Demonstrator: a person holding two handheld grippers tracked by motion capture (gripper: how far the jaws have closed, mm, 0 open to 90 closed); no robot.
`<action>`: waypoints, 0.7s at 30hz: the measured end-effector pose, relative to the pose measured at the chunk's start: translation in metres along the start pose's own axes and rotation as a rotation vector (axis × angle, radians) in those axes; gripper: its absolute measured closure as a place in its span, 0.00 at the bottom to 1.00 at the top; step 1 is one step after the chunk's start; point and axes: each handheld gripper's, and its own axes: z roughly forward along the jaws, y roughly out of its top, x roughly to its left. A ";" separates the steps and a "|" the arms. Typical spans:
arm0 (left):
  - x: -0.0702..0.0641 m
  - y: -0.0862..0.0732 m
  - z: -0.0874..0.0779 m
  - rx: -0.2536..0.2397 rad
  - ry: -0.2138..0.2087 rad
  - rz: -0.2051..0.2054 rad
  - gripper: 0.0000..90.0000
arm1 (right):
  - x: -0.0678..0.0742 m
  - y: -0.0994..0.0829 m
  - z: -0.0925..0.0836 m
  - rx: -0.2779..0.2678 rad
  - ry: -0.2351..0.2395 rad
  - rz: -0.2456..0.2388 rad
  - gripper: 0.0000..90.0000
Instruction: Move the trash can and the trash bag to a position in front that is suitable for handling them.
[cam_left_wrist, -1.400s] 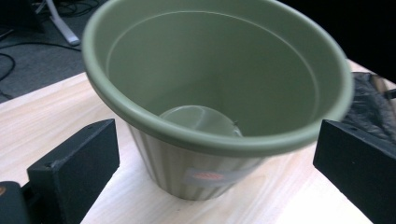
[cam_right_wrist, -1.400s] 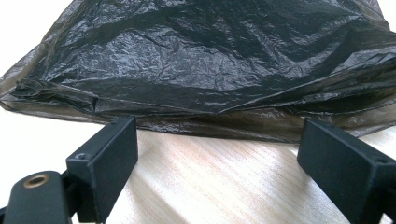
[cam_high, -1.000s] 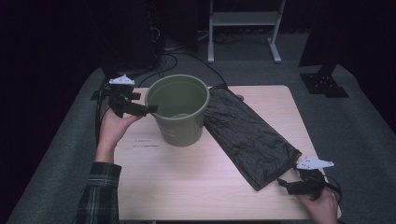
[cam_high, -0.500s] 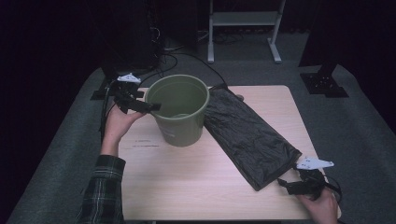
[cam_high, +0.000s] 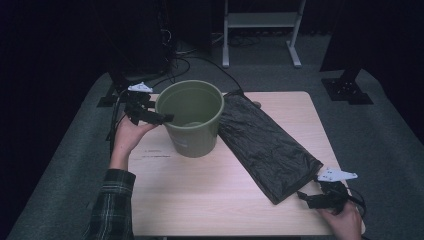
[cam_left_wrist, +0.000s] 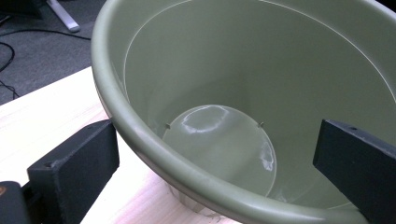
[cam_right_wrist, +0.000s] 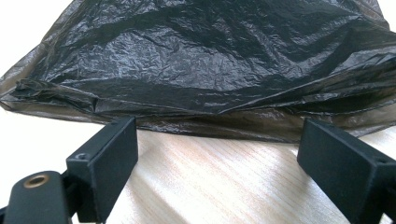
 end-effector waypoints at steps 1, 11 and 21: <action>-0.001 -0.001 0.000 -0.004 -0.001 -0.002 0.00 | 0.000 0.000 0.000 0.000 0.000 0.000 0.12; -0.016 -0.009 -0.006 -0.012 -0.024 0.010 0.00 | 0.000 0.000 0.000 0.000 0.000 0.000 0.12; -0.038 -0.020 -0.016 -0.018 -0.045 0.036 0.00 | 0.000 0.000 0.000 0.000 0.000 -0.001 0.12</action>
